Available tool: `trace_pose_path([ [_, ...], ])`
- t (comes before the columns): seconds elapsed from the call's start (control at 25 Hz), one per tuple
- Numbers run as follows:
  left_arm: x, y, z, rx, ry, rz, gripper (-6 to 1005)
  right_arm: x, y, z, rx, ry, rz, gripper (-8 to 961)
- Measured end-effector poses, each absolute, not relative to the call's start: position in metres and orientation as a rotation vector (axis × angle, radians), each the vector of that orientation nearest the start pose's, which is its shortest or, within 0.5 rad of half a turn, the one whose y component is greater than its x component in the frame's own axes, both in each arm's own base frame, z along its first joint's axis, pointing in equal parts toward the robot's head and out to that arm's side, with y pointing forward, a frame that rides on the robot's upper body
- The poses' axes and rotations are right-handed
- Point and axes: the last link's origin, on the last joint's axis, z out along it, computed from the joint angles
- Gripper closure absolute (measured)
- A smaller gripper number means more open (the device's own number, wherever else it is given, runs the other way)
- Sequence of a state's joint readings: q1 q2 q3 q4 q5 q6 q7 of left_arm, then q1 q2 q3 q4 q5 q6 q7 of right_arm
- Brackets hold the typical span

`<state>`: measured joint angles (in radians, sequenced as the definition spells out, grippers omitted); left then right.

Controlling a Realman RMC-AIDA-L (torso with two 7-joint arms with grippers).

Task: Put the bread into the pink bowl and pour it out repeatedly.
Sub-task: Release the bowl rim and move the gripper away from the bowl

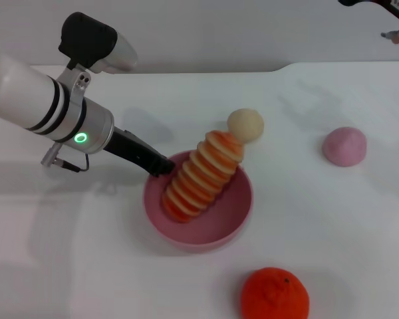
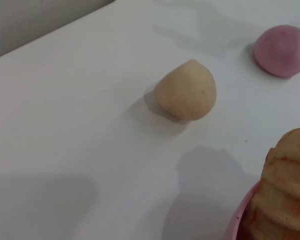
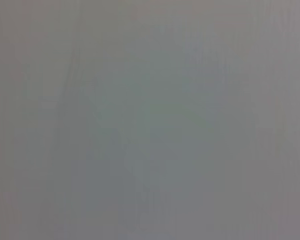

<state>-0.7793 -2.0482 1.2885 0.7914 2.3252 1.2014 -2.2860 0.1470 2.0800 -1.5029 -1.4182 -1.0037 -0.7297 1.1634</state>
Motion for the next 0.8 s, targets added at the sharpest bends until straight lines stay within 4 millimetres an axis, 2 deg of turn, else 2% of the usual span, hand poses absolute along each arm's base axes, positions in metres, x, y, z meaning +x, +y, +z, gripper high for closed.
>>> trace_pose_path([
  [0.8, -0.1944, 0.398, -0.0449, -2.7, -0.961, 0.188, 955, 0.1475, 0.3486, 0.0656, -2.021, 0.161, 0.965, 406],
])
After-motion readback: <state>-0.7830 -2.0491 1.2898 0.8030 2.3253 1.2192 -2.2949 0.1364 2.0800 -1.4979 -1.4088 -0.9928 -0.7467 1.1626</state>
